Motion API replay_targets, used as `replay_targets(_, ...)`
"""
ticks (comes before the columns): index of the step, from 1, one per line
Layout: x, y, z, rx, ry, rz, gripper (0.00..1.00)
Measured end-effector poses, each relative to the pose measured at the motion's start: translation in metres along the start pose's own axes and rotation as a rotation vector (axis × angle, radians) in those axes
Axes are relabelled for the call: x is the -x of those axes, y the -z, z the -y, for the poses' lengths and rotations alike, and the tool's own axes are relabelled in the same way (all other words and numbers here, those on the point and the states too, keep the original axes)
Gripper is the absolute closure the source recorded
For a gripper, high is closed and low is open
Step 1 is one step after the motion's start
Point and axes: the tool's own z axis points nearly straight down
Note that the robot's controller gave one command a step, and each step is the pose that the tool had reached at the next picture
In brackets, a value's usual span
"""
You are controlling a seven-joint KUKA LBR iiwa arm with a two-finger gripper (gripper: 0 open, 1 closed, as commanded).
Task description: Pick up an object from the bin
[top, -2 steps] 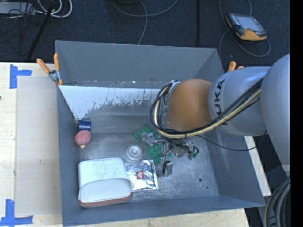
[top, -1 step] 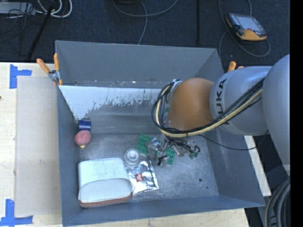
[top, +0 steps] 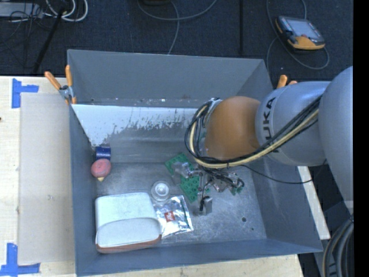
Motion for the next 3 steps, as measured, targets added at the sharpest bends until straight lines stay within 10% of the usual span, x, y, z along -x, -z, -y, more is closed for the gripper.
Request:
replay_targets(1, 0.0016, 0.0015, 0.0002, -0.001, -0.001, 0.006, 1.00)
replay_targets(2, 0.0001, 0.0001, 0.0002, 0.000, -0.001, 0.001, 0.00)
replay_targets(3, -0.0004, -0.0001, 0.0001, 0.001, -0.001, -0.001, 1.00)
